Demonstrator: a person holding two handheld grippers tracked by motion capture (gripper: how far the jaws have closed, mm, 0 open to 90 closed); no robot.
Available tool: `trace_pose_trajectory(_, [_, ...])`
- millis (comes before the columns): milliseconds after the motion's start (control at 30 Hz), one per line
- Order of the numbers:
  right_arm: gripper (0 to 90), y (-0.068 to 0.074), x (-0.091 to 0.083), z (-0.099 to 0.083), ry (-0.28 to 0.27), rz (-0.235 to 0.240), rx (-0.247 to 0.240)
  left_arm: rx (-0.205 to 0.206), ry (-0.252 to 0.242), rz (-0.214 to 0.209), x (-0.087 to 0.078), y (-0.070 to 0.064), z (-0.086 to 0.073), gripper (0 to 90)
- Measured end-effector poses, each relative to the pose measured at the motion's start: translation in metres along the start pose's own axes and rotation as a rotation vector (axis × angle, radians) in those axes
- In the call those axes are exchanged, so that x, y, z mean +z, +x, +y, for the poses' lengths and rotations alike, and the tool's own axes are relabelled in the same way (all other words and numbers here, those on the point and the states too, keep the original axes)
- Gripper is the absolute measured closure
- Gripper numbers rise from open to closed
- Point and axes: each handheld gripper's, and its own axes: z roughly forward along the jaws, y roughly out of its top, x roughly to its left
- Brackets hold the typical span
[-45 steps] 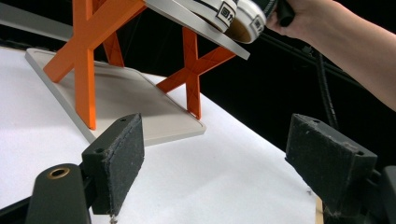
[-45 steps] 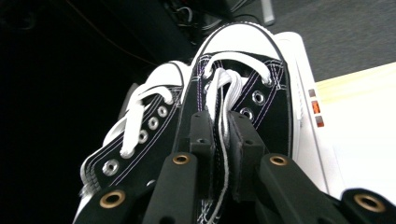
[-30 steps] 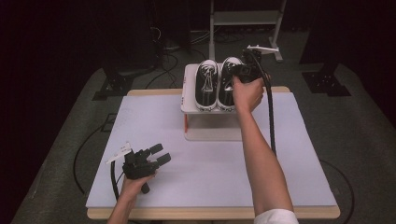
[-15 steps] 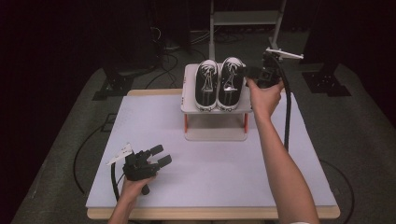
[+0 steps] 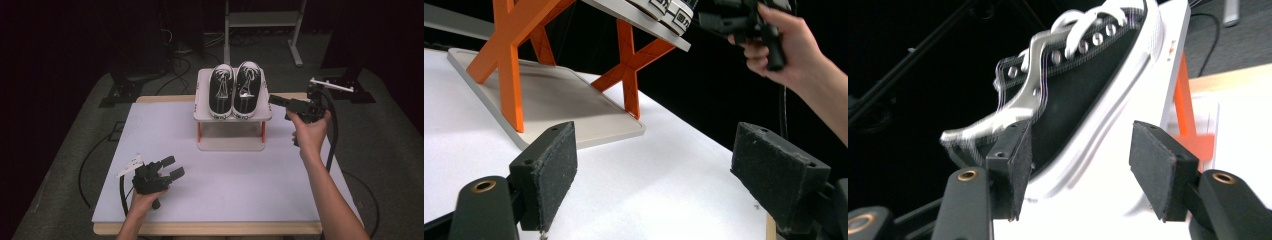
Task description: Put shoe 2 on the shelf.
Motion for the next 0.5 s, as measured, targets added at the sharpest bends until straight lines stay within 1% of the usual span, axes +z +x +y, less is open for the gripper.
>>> trace_pose_trajectory(67, [38.9, -0.005, -0.007, -0.008, 0.013, 0.006, -0.002, 0.005, 0.002, 0.002, 0.000, 0.000, 0.000, 16.8])
trace_pose_trajectory(167, [34.9, -0.015, -0.018, -0.023, 0.017, 0.030, -0.009, 0.005, 0.010, 0.001, 0.001, 0.000, 0.000, 16.2])
trace_pose_trajectory(233, [33.9, -0.022, -0.026, -0.033, 0.022, 0.029, -0.019, 0.005, 0.009, 0.003, 0.001, -0.001, 0.000, 15.7])
trace_pose_trajectory(333, [32.5, -0.034, -0.035, -0.047, 0.032, 0.033, -0.013, 0.004, 0.009, 0.002, 0.001, -0.001, -0.001, 15.6])
trace_pose_trajectory(500, [30.8, -0.052, -0.051, -0.067, 0.024, 0.039, 0.001, 0.001, 0.010, 0.004, 0.002, -0.001, -0.001, 13.9])
